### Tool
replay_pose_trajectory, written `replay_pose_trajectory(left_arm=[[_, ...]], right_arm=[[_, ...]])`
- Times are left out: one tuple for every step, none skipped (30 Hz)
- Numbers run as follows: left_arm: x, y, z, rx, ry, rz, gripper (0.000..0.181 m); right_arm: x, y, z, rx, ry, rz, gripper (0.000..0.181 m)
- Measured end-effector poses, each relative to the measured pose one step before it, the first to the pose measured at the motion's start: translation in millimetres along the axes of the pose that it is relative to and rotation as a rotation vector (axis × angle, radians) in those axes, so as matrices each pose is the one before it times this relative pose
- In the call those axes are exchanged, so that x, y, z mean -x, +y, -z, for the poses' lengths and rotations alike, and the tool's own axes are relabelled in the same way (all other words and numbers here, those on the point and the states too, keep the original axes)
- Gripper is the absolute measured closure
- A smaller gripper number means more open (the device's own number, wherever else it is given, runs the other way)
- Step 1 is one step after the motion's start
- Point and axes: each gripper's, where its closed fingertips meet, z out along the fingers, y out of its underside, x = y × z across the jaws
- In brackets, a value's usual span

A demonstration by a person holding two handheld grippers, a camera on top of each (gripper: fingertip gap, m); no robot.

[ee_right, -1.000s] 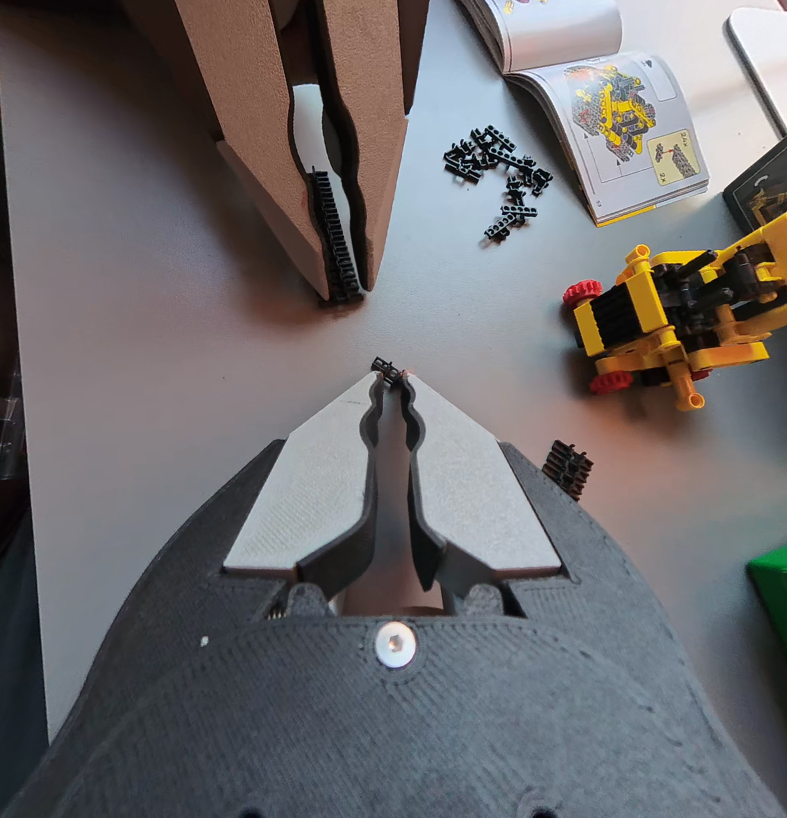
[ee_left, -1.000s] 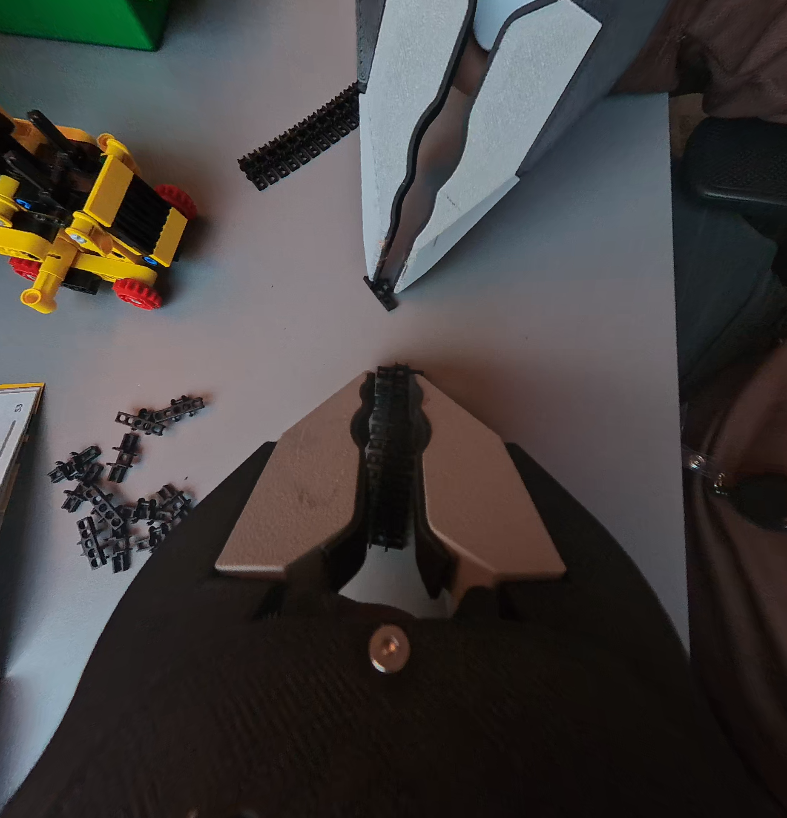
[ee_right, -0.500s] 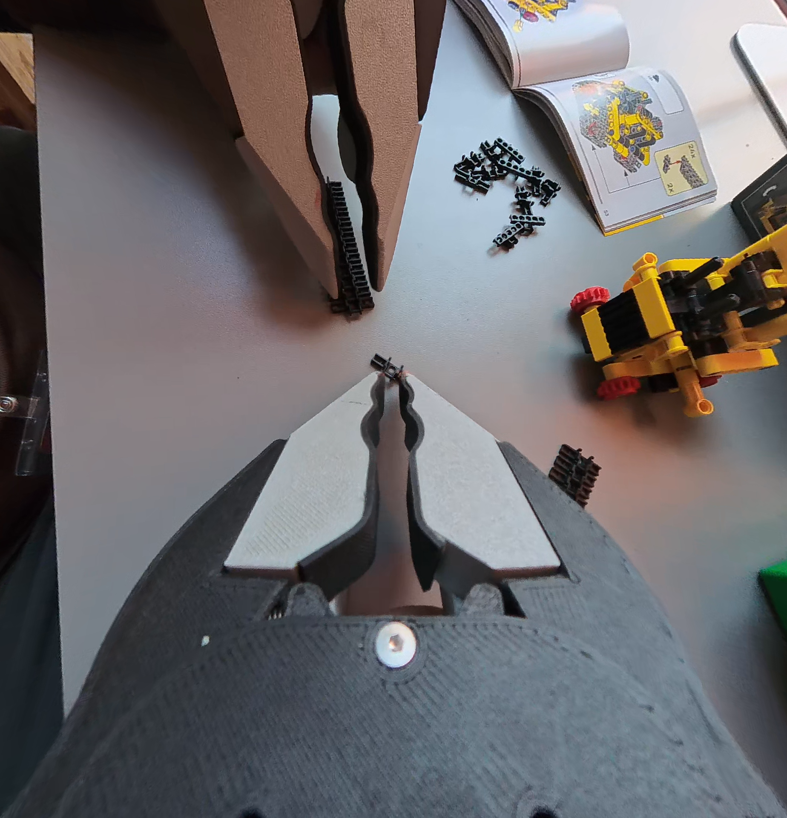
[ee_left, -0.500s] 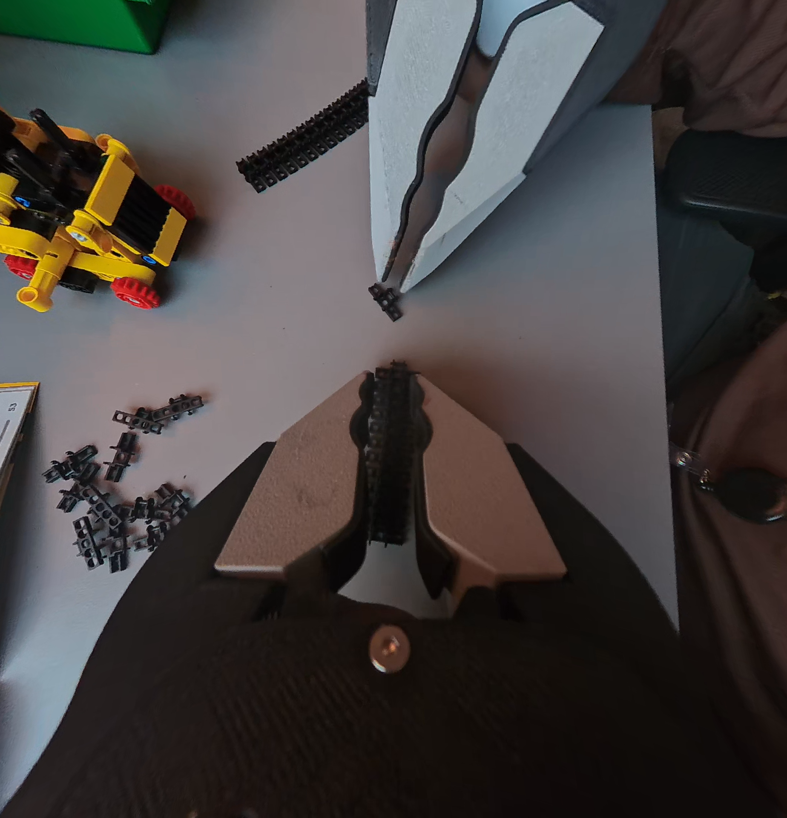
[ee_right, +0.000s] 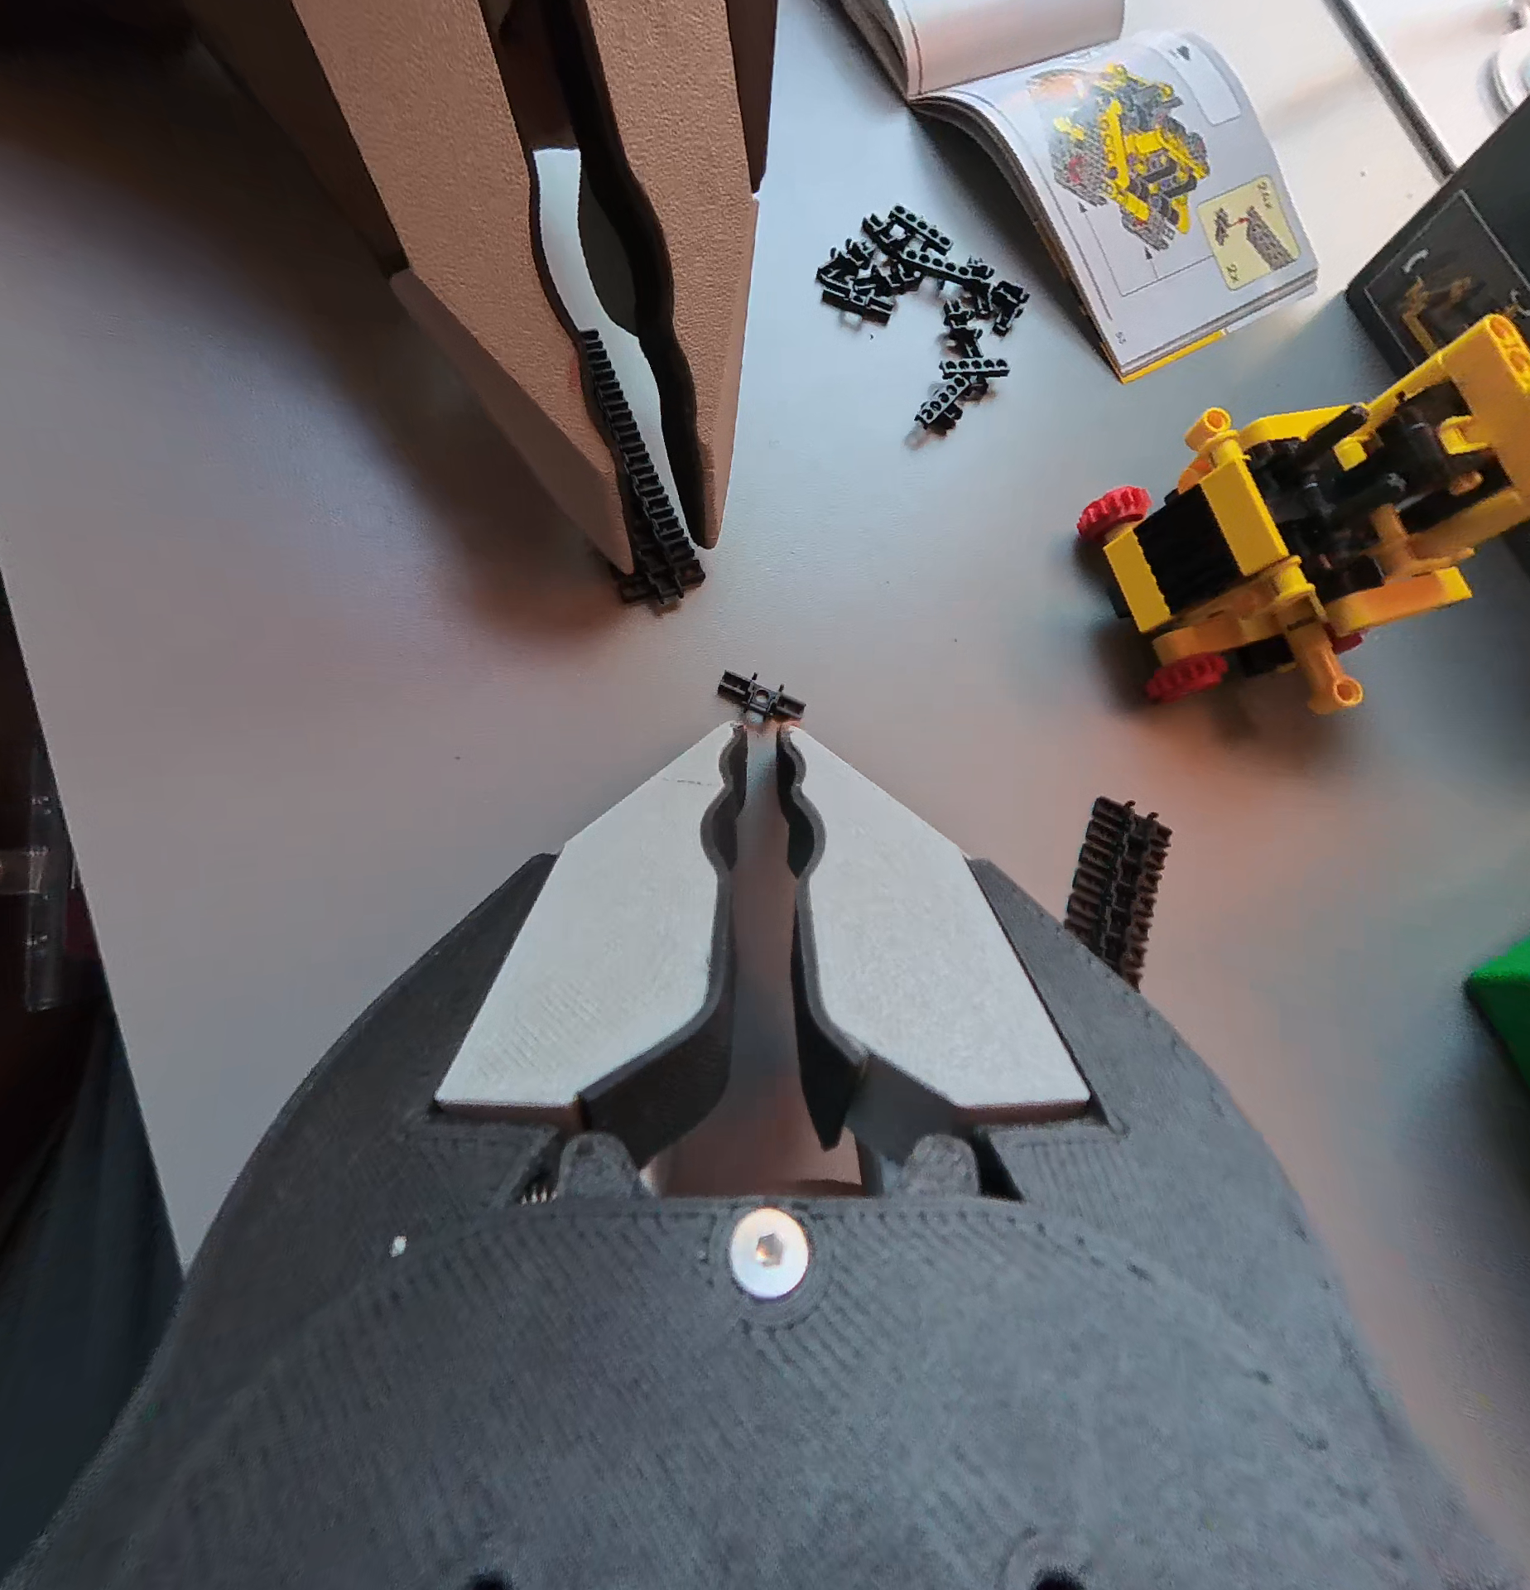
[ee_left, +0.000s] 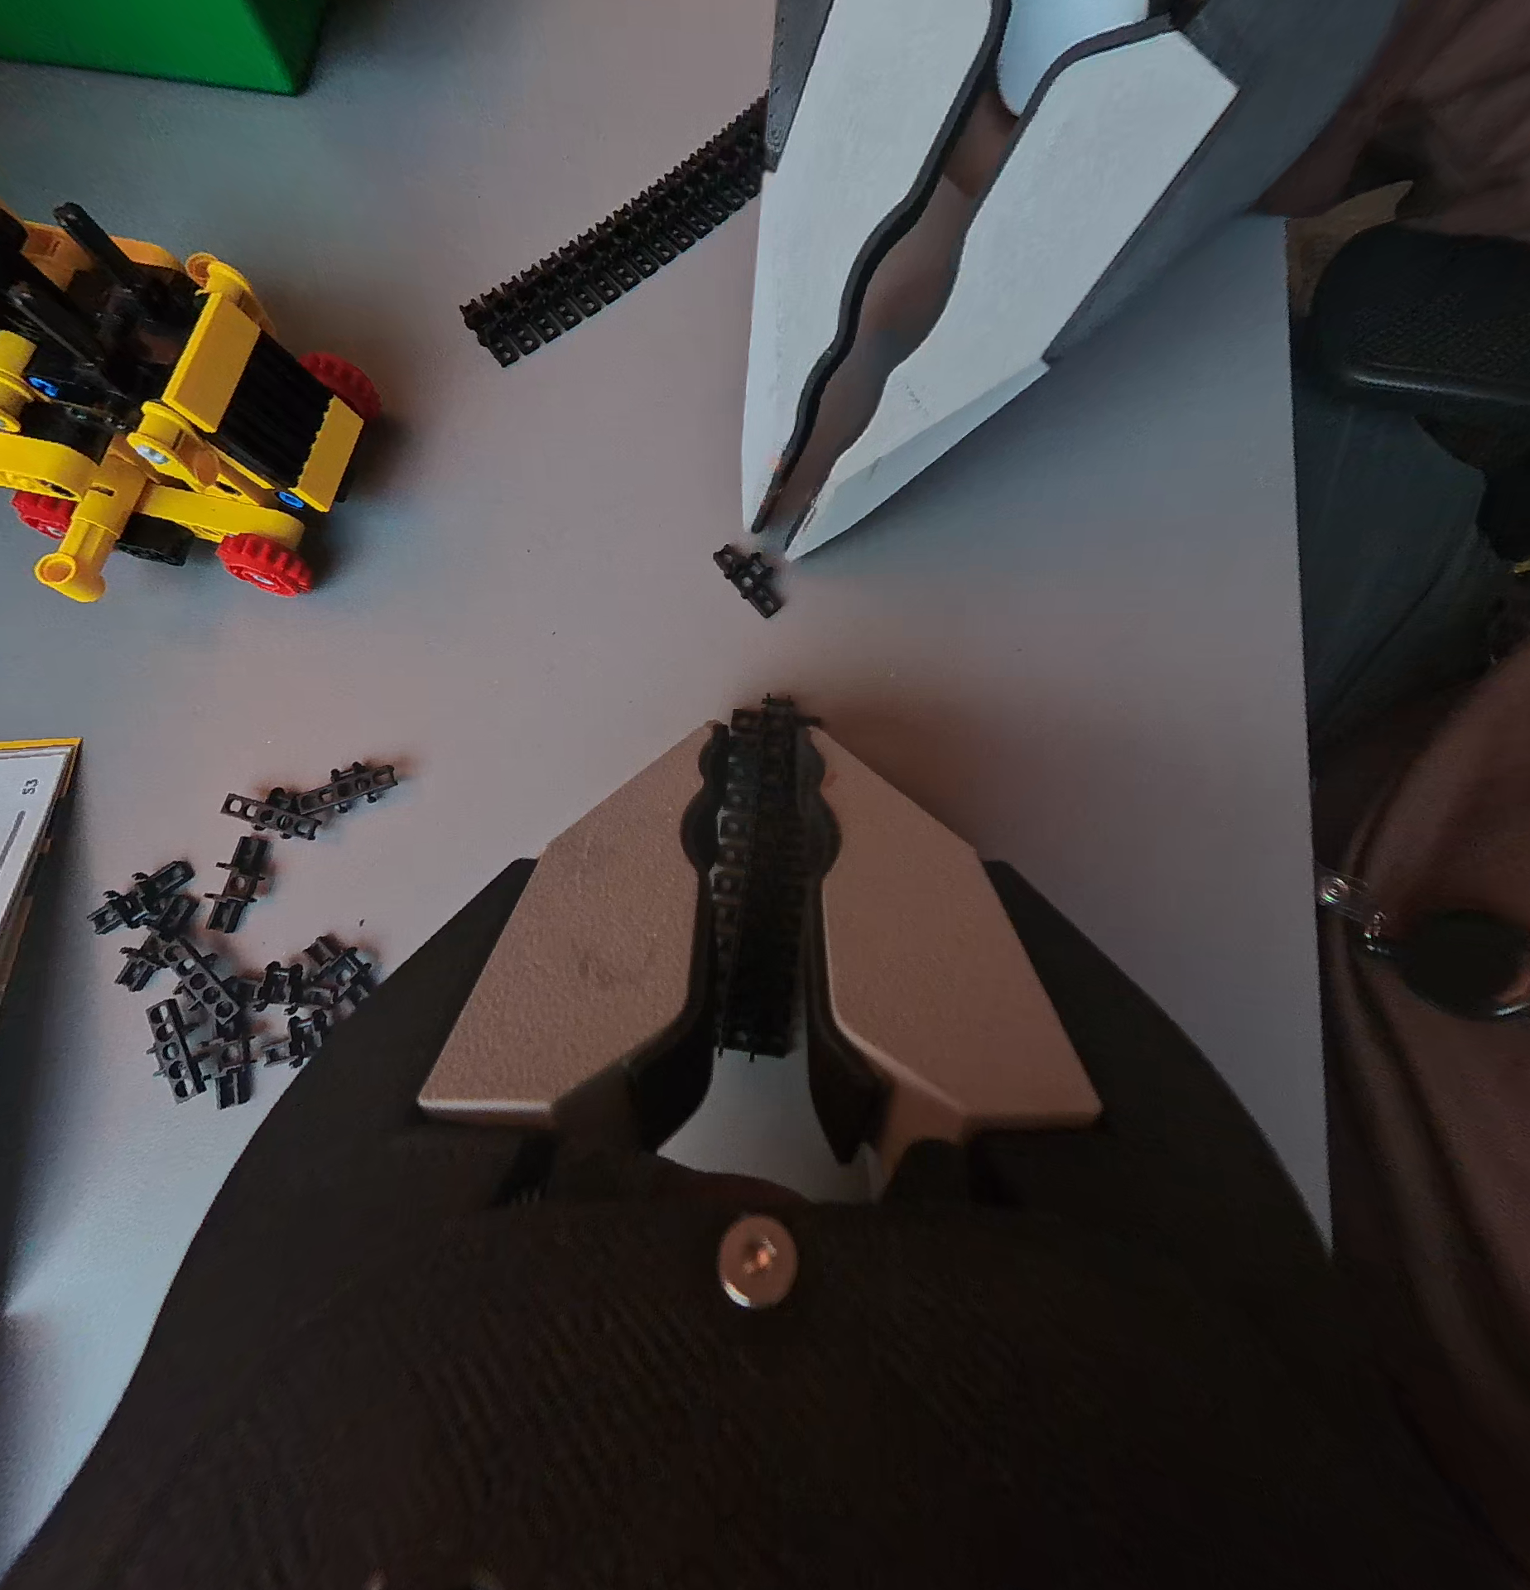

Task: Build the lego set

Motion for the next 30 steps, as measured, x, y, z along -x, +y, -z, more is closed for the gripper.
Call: replay_pose_trajectory(left_arm=[[-0.09, -0.02, -0.02, -0.0002, -0.0008, -0.0016, 0.169], [-0.09, -0.12, -0.08, -0.0005, 0.0001, -0.0006, 0.169], [-0.09, -0.09, -0.06, -0.0005, 0.001, 0.0006, 0.169], [-0.09, -0.01, -0.1, -0.0007, 0.0014, 0.0016, 0.169], [-0.03, 0.02, -0.06, -0.0008, 0.0018, 0.0019, 0.169], [-0.01, -0.06, -0.02, -0.0004, 0.0016, 0.0015, 0.17], [-0.09, -0.03, -0.13, -0.0005, 0.001, 0.0007, 0.17], [-0.06, -0.07, -0.01, -0.0008, 0.0012, 0.0002, 0.17], [-0.17, -0.03, -0.15, -0.0002, 0.0008, 0.0003, 0.17], [-0.27, -0.06, -0.06, -0.0001, 0.0013, -0.0005, 0.17], [-0.33, -0.03, -0.03, -0.0003, 0.0009, -0.0016, 0.17], [-0.11, -0.03, -0.06, 0.0003, -0.0009, -0.0016, 0.17], [-0.08, -0.08, -0.1, 0.0002, -0.0003, -0.0005, 0.17], [-0.11, 0.0, 0.01, -0.0001, 0.0001, 0.0001, 0.17], [-0.11, 0.03, 0.02, 0.0, 0.0002, -0.0001, 0.17], [-0.14, 0.15, -0.02, 0.0004, 0.0005, -0.0003, 0.17], [-0.01, 0.02, 0.01, 0.0001, 0.0001, 0.0, 0.17], [-0.05, 0.05, 0.06, -0.0001, 0.0003, 0.0006, 0.17], [-0.16, 0.1, -0.06, 0.0002, 0.0011, 0.0001, 0.17], [-0.13, 0.74, -0.44, 0.0049, 0.001, -0.0008, 0.169], [-0.09, -0.25, -0.12, -0.002, -0.0003, 0.0006, 0.17], [0.0, -0.11, -0.01, 0.0005, -0.0006, -0.0012, 0.17], [-0.01, 0.0, 0.01, -0.0002, -0.0002, -0.0009, 0.17], [0.03, 0.05, 0.05, 0.0001, 0.0003, 0.0007, 0.17], [0.15, -0.08, 0.03, 0.0006, -0.0004, -0.0003, 0.17], [0.28, 0.03, 0.11, 0.0007, -0.0026, -0.0034, 0.169], [0.39, -0.12, 0.19, -0.0007, -0.0042, -0.0041, 0.169], [-0.13, -0.64, 0.31, -0.0038, -0.0006, -0.0018, 0.169], [-0.97, -1.21, 0.37, -0.0065, 0.0056, 0.0012, 0.169], [-1.12, -1.53, 0.59, -0.008, 0.0071, 0.0022, 0.169]], right_arm=[[0.64, -0.21, 0.79, -0.0029, 0.004, -0.0076, 0.177], [0.51, -0.08, 0.35, -0.0007, 0.0042, -0.0023, 0.176], [-0.85, -0.09, -0.13, 0.0007, 0.0109, 0.0, 0.176], [-1.11, -0.1, -0.57, 0.0026, 0.0098, -0.0004, 0.176], [-0.72, -0.3, -0.91, 0.0022, 0.0044, -0.0027, 0.176], [-0.74, -0.97, -0.88, -0.0008, 0.0031, -0.005, 0.176], [-0.06, -1.05, -0.57, -0.0029, -0.0007, -0.0033, 0.175], [0.46, -0.85, -0.43, -0.0026, -0.0033, -0.0001, 0.175], [0.81, -0.14, -0.3, 0.0008, -0.0046, 0.0024, 0.175], [0.91, 0.33, -0.31, 0.0026, -0.0045, 0.004, 0.175], [0.11, 0.26, -0.27, 0.0022, 0.0005, 0.0022, 0.175], [-0.6, 0.47, -0.5, 0.0042, 0.0037, -0.0013, 0.175], [-0.31, 0.54, -0.55, 0.0053, 0.0005, -0.0015, 0.175], [0.27, 0.29, -0.53, 0.0034, -0.0018, 0.0016, 0.175], [-0.33, -0.48, -0.32, -0.0015, 0.0029, 0.0029, 0.175], [-0.43, -0.32, -0.3, 0.0002, 0.0039, 0.0014, 0.175], [0.22, -0.03, -0.43, 0.0017, -0.0013, 0.0019, 0.175], [0.08, -0.3, -0.22, -0.0007, -0.0001, 0.0013, 0.176], [0.13, -0.09, -0.25, 0.0003, -0.0009, 0.0012, 0.176], [0.19, -0.04, -0.22, 0.0007, -0.0017, 0.0019, 0.178], [0.1, -0.14, -0.25, 0.0, -0.0009, 0.0031, 0.178], [-0.42, -0.15, -0.31, -0.0001, 0.0015, 0.0028, 0.178], [-0.55, -0.12, -0.27, 0.0002, 0.0005, 0.0007, 0.179], [-0.06, -0.1, -0.14, -0.0006, -0.0052, -0.0004, 0.179], [0.29, 0.05, 0.05, -0.001, -0.0076, -0.0013, 0.179], [0.74, -0.17, 0.38, -0.0035, -0.0114, 0.0021, 0.179], [0.87, -0.57, 0.97, -0.0084, -0.0098, 0.007, 0.179], [0.63, -0.57, 1.41, -0.0102, -0.009, 0.007, 0.179], [1.81, -0.82, 1.44, -0.0113, -0.016, 0.0057, 0.179], [2.45, -1.14, 1.34, -0.0119, -0.0195, 0.0042, 0.179]])
